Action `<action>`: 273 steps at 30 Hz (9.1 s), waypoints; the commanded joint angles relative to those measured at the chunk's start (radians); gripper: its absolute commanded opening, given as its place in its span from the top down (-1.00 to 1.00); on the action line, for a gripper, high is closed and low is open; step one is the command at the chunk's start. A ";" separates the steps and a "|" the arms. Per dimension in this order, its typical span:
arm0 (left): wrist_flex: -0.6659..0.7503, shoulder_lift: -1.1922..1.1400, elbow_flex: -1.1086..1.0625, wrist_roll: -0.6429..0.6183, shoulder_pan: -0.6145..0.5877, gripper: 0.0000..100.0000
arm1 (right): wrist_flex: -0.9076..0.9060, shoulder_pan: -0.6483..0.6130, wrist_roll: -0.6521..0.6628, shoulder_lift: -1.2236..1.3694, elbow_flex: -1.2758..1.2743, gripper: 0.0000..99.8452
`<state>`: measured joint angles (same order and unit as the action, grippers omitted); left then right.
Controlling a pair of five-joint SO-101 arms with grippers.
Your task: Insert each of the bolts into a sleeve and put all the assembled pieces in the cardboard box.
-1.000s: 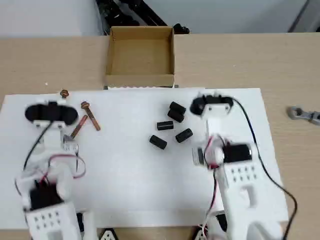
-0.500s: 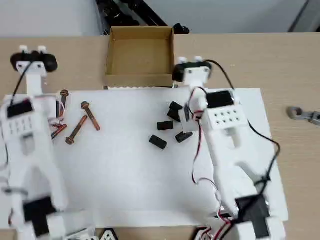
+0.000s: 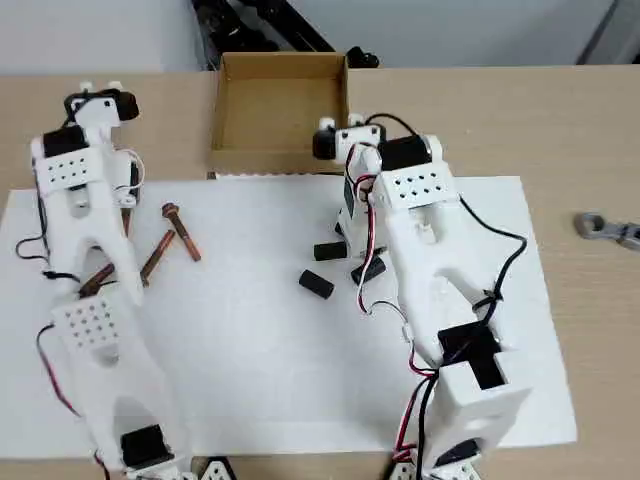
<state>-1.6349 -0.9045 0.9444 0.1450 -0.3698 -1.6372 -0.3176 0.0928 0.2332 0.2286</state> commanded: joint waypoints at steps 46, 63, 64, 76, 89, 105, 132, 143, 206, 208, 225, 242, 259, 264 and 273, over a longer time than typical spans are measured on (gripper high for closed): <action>-0.117 -0.371 0.467 0.003 -0.003 0.99 | -0.016 -0.013 0.015 -0.002 0.068 0.99; -0.117 0.354 -0.125 -0.029 0.009 0.99 | -0.022 -0.131 0.021 -0.008 0.068 0.99; -0.117 0.420 -0.185 -0.029 0.006 0.99 | -0.022 -0.151 0.046 -0.005 0.068 0.99; -0.074 1.200 -0.792 -0.029 0.005 0.99 | -0.021 -0.228 0.238 0.012 0.068 0.99; 0.018 1.909 -1.256 -0.107 0.003 0.99 | -0.012 -0.234 0.241 0.180 0.074 0.99; 0.018 2.018 -1.274 -0.144 0.003 0.99 | -0.012 -0.243 0.305 0.191 0.172 0.69; -0.009 2.019 -1.276 -0.143 0.003 0.99 | 0.173 -0.298 0.325 0.193 -0.104 0.69; -0.006 2.022 -1.274 -0.143 0.003 0.99 | 0.183 -0.297 0.324 0.193 -0.126 0.75; 0.781 2.012 -1.466 -0.342 0.519 0.99 | 0.921 -0.263 -0.146 -1.736 -1.384 1.00; 0.764 2.016 -1.457 -0.353 0.566 0.99 | 1.017 -0.263 -0.127 -1.781 -1.462 1.00; 0.767 1.970 -1.452 -0.404 0.907 0.99 | 1.277 -0.265 -0.025 -2.043 -1.775 0.99; 0.882 1.961 -1.526 -0.483 0.907 0.99 | 1.282 -0.265 -0.089 -2.043 -1.791 0.99; 0.948 1.959 -1.621 -0.446 0.994 0.99 | 1.283 -0.266 -0.092 -2.043 -1.824 0.99; 1.005 1.959 -1.675 -0.446 0.993 0.99 | 1.282 -0.266 -0.103 -2.043 -1.823 0.99; 1.074 1.959 -1.730 -0.419 0.956 0.99 | 1.280 -0.266 -0.127 -2.043 -1.821 0.99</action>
<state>-0.6191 1.0549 -0.7864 -0.2831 0.6091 -0.3775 -0.5892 -0.0238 -1.7967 -1.6049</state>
